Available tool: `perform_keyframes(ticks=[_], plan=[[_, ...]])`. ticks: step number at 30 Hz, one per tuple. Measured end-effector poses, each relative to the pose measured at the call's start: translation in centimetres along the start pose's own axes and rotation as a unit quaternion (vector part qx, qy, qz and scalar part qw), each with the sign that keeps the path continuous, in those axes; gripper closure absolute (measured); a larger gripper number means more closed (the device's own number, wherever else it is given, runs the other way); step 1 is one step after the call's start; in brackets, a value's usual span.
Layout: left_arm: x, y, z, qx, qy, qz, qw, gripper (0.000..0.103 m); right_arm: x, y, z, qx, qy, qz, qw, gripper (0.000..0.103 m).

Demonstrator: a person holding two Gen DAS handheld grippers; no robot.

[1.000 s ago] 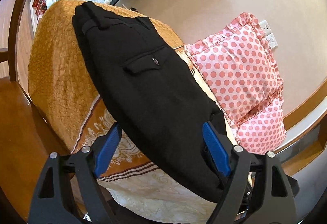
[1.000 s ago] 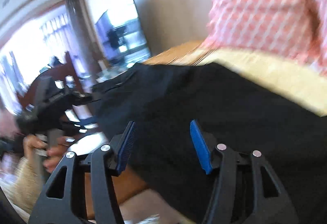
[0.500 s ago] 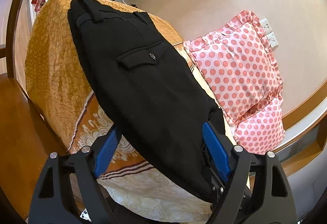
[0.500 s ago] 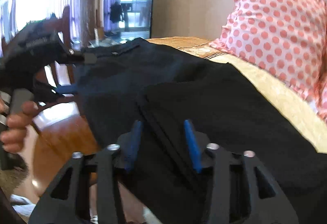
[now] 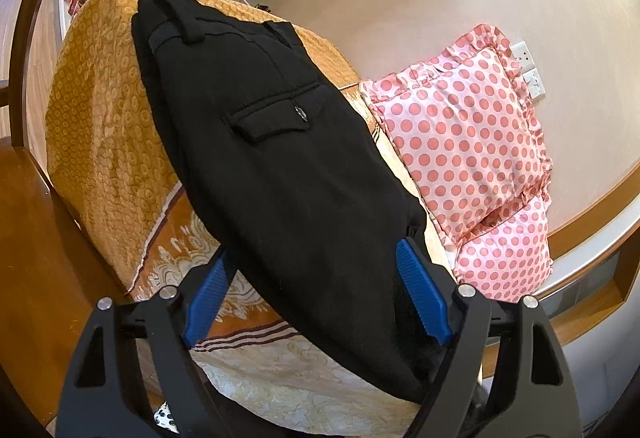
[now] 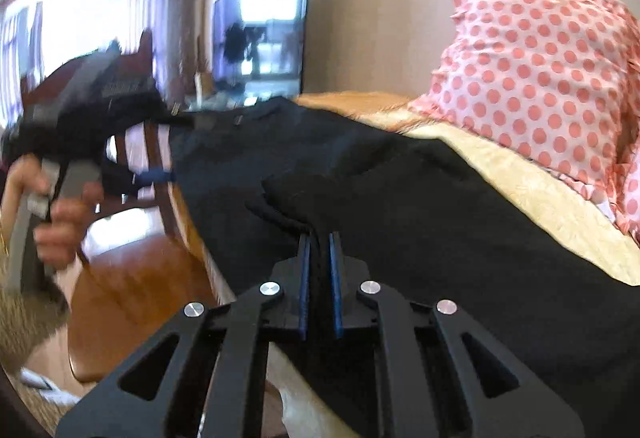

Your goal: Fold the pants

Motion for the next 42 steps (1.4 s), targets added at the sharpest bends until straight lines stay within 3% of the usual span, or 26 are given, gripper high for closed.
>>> perform_keyframes(ticks=[3, 6, 8, 11, 17, 19, 23, 31, 33, 35, 36, 39, 42], plan=[[-0.1, -0.1, 0.1, 0.003, -0.003, -0.001, 1.0000, 0.023, 0.1, -0.6, -0.2, -0.002, 0.011, -0.002, 1.000, 0.076], [-0.3, -0.1, -0.1, 0.006, -0.011, -0.006, 0.9999, 0.023, 0.5, -1.9, 0.9, -0.010, 0.047, 0.026, 0.999, 0.022], [-0.5, -0.1, -0.3, 0.008, -0.020, -0.009, 0.9997, 0.023, 1.7, -1.4, 1.9, -0.018, 0.076, 0.002, 0.997, 0.021], [-0.7, -0.3, -0.6, 0.004, -0.029, -0.005, 0.9995, 0.025, 1.8, -2.4, 2.1, -0.030, 0.095, 0.019, 0.995, 0.021], [-1.3, -1.1, -1.5, -0.027, -0.062, 0.004, 0.9977, 0.048, 2.2, -3.5, 3.1, -0.048, 0.130, 0.032, 0.990, 0.021], [-1.7, -1.8, -1.4, -0.030, -0.062, 0.017, 0.9975, 0.057, 2.2, -4.6, 3.6, -0.032, 0.138, 0.053, 0.989, 0.021], [-2.6, -2.0, -1.1, -0.047, -0.059, 0.015, 0.9971, 0.057, 3.1, -7.0, 5.9, 0.023, 0.170, 0.086, 0.981, 0.021], [-2.6, -1.5, -1.3, -0.082, -0.071, 0.024, 0.9938, 0.052, 5.9, -14.5, 10.4, 0.131, 0.213, 0.204, 0.946, 0.020], [-2.5, -1.5, -1.4, -0.089, -0.069, 0.029, 0.9933, 0.052, 7.2, -14.8, 11.9, 0.163, 0.225, 0.182, 0.943, 0.014], [-2.5, -1.5, -1.4, -0.092, -0.067, 0.031, 0.9930, 0.052, 9.7, -12.7, 13.7, 0.169, 0.263, 0.103, 0.944, 0.014], [-2.5, -1.5, -1.4, -0.093, -0.066, 0.031, 0.9929, 0.051, 9.6, -13.5, 13.0, 0.176, 0.237, 0.125, 0.947, 0.015], [-2.6, -1.6, -1.4, -0.097, -0.064, 0.031, 0.9927, 0.050, 9.7, -15.2, 11.8, 0.159, 0.251, 0.150, 0.943, 0.014], [-2.8, -1.5, -1.3, -0.104, -0.066, 0.034, 0.9918, 0.049, 10.0, -14.7, 11.6, 0.179, 0.234, 0.117, 0.948, 0.012]])
Point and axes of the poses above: each gripper's, at about its wrist camera, not at the fingertips, and y roughly the way its jaws point, z to its right, x to its underside, the point moved 6 cm from there along y, roughly the way its jaws point, and after that the axes turned 9 degrees about -x, right-handed, at the moved point
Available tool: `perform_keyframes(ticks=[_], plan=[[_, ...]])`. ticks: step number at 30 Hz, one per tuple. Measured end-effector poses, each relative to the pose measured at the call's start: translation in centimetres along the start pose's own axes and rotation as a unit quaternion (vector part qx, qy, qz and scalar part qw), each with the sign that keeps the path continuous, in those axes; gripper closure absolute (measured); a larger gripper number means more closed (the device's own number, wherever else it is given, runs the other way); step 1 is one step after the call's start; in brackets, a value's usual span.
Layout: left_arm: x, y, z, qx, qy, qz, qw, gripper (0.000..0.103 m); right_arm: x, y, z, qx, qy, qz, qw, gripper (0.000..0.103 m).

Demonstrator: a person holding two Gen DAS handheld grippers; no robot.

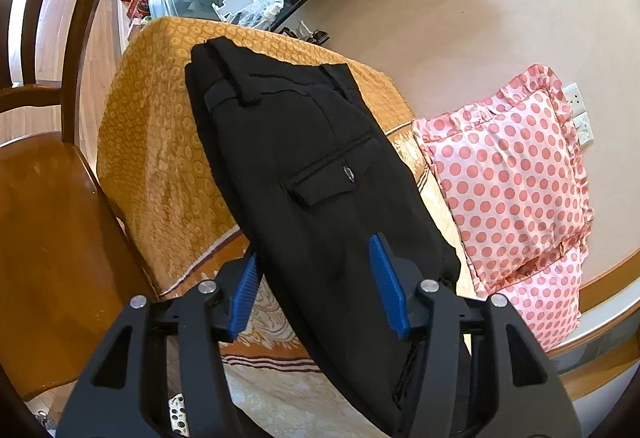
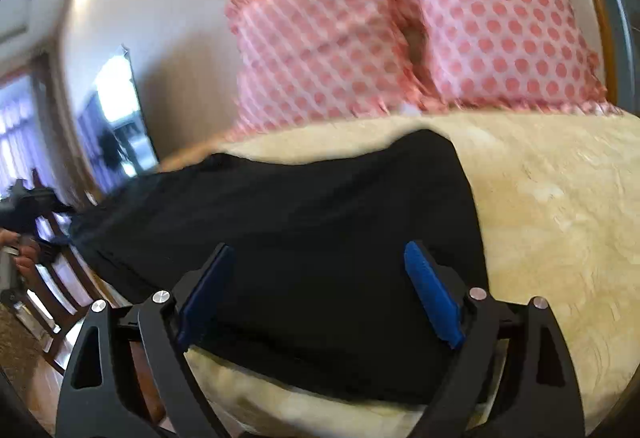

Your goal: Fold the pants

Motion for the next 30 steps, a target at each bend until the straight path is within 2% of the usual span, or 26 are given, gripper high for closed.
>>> perform_keyframes(ticks=[3, 4, 6, 8, 12, 14, 16, 17, 18, 20, 22, 23, 24, 25, 27, 28, 30], plan=[[-0.2, 0.0, 0.0, -0.004, -0.004, 0.004, 1.0000, 0.054, -0.3, -0.3, 0.1, -0.017, 0.018, 0.004, 1.000, 0.009], [-0.3, 0.0, -0.1, -0.010, -0.004, 0.008, 0.9999, 0.071, -0.5, -0.5, 0.1, -0.026, 0.030, 0.008, 0.999, 0.009], [-0.4, 0.0, -0.3, -0.023, -0.006, 0.014, 0.9996, 0.088, -0.6, -0.7, 0.5, -0.039, 0.041, 0.015, 0.998, 0.009], [-0.4, -0.2, -0.2, -0.023, -0.004, 0.020, 0.9995, 0.092, -0.7, -0.8, 1.1, -0.044, 0.045, 0.019, 0.998, 0.009], [-0.4, -2.1, 4.1, -0.065, 0.083, 0.073, 0.9917, 0.095, -0.8, -2.5, 1.8, -0.050, 0.062, 0.035, 0.996, 0.008], [0.0, -3.5, 8.8, -0.062, 0.146, 0.106, 0.9816, 0.095, -1.0, -3.3, 2.6, -0.046, 0.075, 0.043, 0.995, 0.008], [1.4, -4.6, 13.3, -0.041, 0.206, 0.128, 0.9692, 0.095, -1.2, -4.3, 3.8, -0.035, 0.090, 0.058, 0.994, 0.008], [2.6, -5.0, 15.8, -0.027, 0.241, 0.137, 0.9606, 0.095, -1.3, -5.0, 4.5, -0.024, 0.098, 0.067, 0.993, 0.008], [5.0, -5.4, 19.2, -0.005, 0.292, 0.143, 0.9456, 0.095, -1.4, -5.5, 5.0, -0.017, 0.103, 0.073, 0.992, 0.008], [9.9, -5.7, 23.6, 0.038, 0.373, 0.135, 0.9173, 0.095, -1.4, -6.5, 6.2, 0.003, 0.114, 0.084, 0.990, 0.008], [17.6, -5.2, 26.7, 0.091, 0.475, 0.101, 0.8692, 0.094, -1.4, -7.5, 7.5, 0.029, 0.123, 0.093, 0.988, 0.008], [20.5, -4.9, 27.0, 0.107, 0.510, 0.081, 0.8499, 0.094, -1.3, -7.9, 8.4, 0.044, 0.128, 0.095, 0.986, 0.008], [24.9, -4.1, 26.9, 0.127, 0.558, 0.043, 0.8190, 0.094, -1.2, -8.2, 8.9, 0.053, 0.132, 0.095, 0.985, 0.008], [27.8, -3.4, 26.4, 0.134, 0.588, 0.013, 0.7978, 0.094, -1.1, -8.5, 9.7, 0.064, 0.139, 0.096, 0.984, 0.008], [32.6, -1.4, 24.3, 0.133, 0.631, -0.052, 0.7624, 0.095, -0.9, -8.8, 11.0, 0.078, 0.155, 0.096, 0.980, 0.008], [33.7, -0.6, 23.3, 0.126, 0.639, -0.068, 0.7554, 0.094, -0.8, -8.9, 11.5, 0.082, 0.160, 0.096, 0.979, 0.008], [34.0, -0.6, 22.6, 0.132, 0.644, -0.048, 0.7524, 0.094, -0.6, -8.9, 12.3, 0.090, 0.170, 0.092, 0.977, 0.008]])
Point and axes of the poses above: each gripper's, at about its wrist camera, not at the fingertips, and y roughly the way its jaws point, z to its right, x to its underside, the point moved 6 cm from there along y, roughly the way its jaws point, and after that the axes turned 9 degrees about -x, right-handed, at the moved point
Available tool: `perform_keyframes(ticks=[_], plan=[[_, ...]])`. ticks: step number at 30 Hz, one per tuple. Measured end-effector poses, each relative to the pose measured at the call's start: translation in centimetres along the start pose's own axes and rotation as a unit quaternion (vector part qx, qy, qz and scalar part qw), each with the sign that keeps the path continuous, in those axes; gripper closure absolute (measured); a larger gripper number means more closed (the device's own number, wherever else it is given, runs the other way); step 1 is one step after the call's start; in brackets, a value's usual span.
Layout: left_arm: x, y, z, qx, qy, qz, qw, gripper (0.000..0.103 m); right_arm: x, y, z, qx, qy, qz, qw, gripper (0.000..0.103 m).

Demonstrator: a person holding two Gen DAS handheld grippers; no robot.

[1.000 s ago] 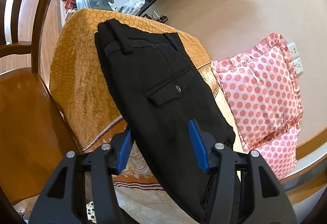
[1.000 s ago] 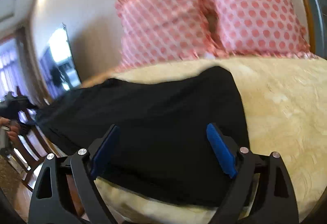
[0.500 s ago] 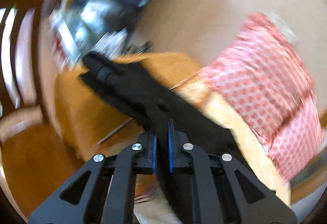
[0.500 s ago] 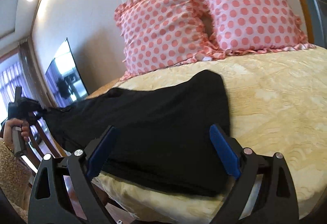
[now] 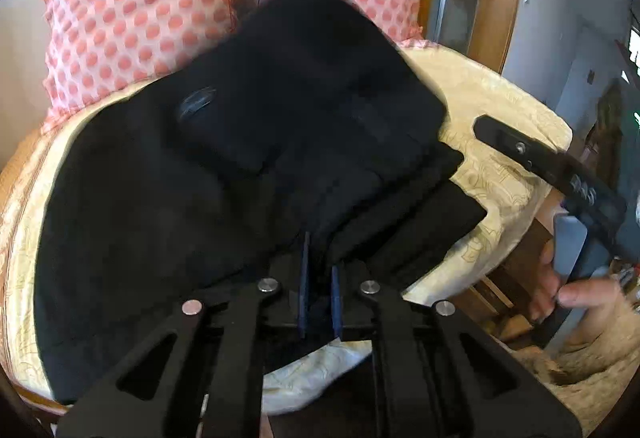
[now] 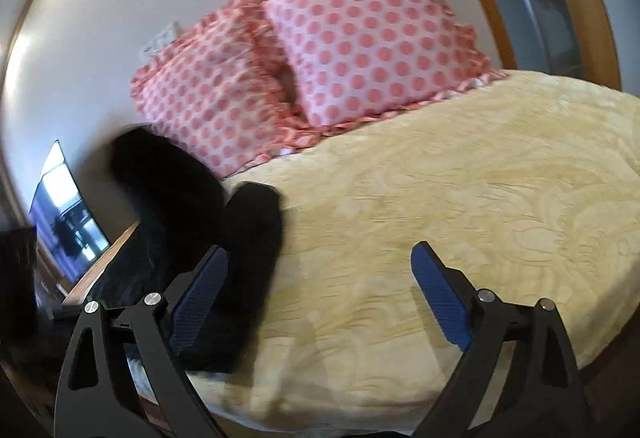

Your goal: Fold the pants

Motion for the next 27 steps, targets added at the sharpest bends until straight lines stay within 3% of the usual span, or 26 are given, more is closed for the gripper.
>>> perform_keyframes(ticks=[5, 11, 15, 18, 20, 22, 23, 24, 26, 27], plan=[[-0.5, -0.9, -1.7, 0.021, -0.032, -0.001, 0.9993, 0.095, 0.4, 0.4, -0.1, 0.000, -0.003, -0.005, 1.000, 0.007], [-1.0, -5.6, -1.6, 0.010, -0.018, 0.061, 0.9979, 0.096, 0.3, 0.2, -0.3, 0.004, -0.015, 0.002, 1.000, 0.007], [2.0, -3.3, -0.5, 0.014, -0.010, 0.008, 0.9998, 0.095, -0.5, 0.5, -0.3, 0.000, -0.010, 0.012, 1.000, 0.007], [3.1, -3.6, -0.6, 0.018, 0.000, 0.019, 0.9996, 0.090, -1.7, 0.1, -1.2, -0.006, -0.025, 0.026, 0.999, 0.007], [2.6, -4.6, -1.2, 0.064, -0.021, 0.029, 0.9974, 0.080, -2.7, -0.3, -2.5, -0.026, -0.045, 0.036, 0.998, 0.007], [2.2, -6.4, -2.4, 0.142, -0.063, 0.053, 0.9865, 0.045, -3.2, -0.1, -4.2, -0.065, -0.062, 0.028, 0.996, 0.007], [1.7, -7.1, -3.2, 0.157, -0.083, 0.069, 0.9818, 0.035, -3.3, 0.3, -5.5, -0.095, -0.074, 0.016, 0.993, 0.007], [1.1, -8.0, -4.5, 0.156, -0.108, 0.093, 0.9775, 0.025, -3.2, 0.6, -6.6, -0.121, -0.082, 0.006, 0.989, 0.007], [0.2, -8.6, -6.3, 0.139, -0.136, 0.119, 0.9736, 0.020, -2.7, 1.7, -8.6, -0.170, -0.092, -0.021, 0.981, 0.006], [0.0, -8.2, -7.6, 0.106, -0.152, 0.121, 0.9752, 0.015, -2.4, 2.2, -9.2, -0.180, -0.094, -0.035, 0.979, 0.006]])
Point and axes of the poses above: each gripper's, at about its wrist camera, not at the fingertips, and y roughly the way its jaws point, z to its right, x to its underside, the point moved 6 cm from there along y, roughly the way its jaws point, and after that the axes turned 9 degrees about -x, right-handed, at the moved point
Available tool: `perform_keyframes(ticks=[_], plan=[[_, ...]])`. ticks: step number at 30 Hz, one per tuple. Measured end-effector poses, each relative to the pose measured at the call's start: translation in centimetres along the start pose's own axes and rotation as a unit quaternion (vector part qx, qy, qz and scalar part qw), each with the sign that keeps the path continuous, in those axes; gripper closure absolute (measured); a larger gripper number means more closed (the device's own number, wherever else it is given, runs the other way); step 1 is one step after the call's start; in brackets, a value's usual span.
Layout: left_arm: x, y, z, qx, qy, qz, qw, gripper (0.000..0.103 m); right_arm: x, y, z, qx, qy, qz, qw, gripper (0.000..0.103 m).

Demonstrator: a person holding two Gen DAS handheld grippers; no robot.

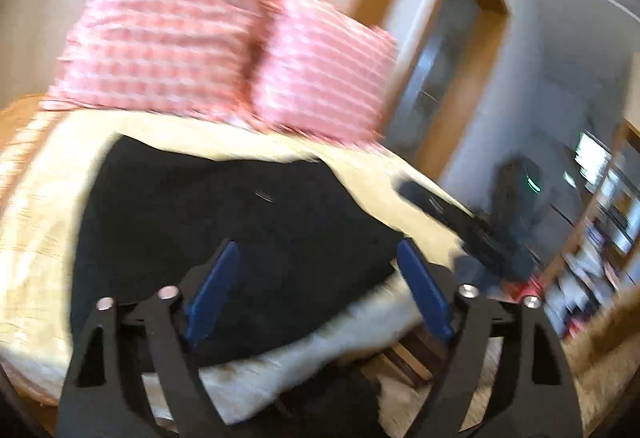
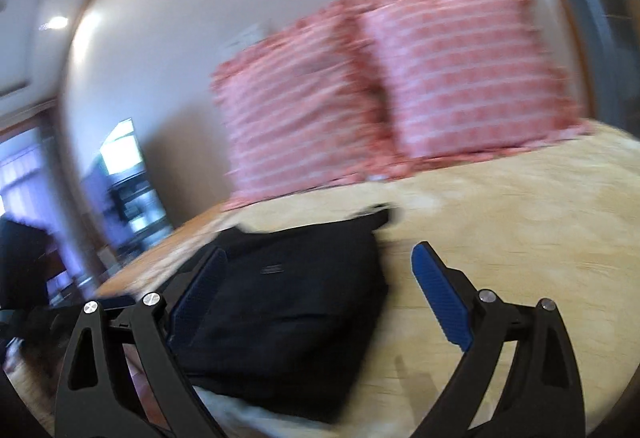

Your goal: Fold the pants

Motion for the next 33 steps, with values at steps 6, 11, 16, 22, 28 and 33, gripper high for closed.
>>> perform_keyframes(ticks=[6, 11, 16, 22, 28, 33], plan=[[2.5, 4.7, -5.0, -0.153, -0.005, -0.083, 0.9847, 0.012, 4.8, 5.2, 1.4, 0.025, 0.030, -0.155, 0.987, 0.006], [3.7, 4.4, -4.5, -0.159, 0.034, -0.054, 0.9853, 0.009, 2.8, 3.8, 1.4, 0.013, 0.044, -0.129, 0.991, 0.006], [3.8, 4.0, -4.5, -0.132, 0.019, -0.040, 0.9902, 0.004, 0.9, 4.5, 7.1, 0.015, 0.181, -0.119, 0.976, 0.016], [3.7, 3.9, -4.3, -0.120, 0.024, -0.034, 0.9919, 0.003, 1.8, 6.9, 8.4, 0.029, 0.198, -0.163, 0.966, 0.033], [3.5, 3.8, -4.3, -0.110, 0.018, -0.032, 0.9932, 0.004, 1.8, 7.6, 8.8, 0.028, 0.189, -0.164, 0.968, 0.040], [-1.9, 1.5, -7.4, -0.051, -0.091, -0.004, 0.9946, 0.010, 1.7, 7.7, 9.1, 0.033, 0.189, -0.169, 0.967, 0.041]])
Point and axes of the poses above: each gripper's, at about its wrist camera, not at the fingertips, and y roughly the way its jaws point, z to its right, x to its underside, the point moved 6 cm from there along y, roughly the way its jaws point, and after that the axes turned 9 degrees about -x, right-handed, at the moved point
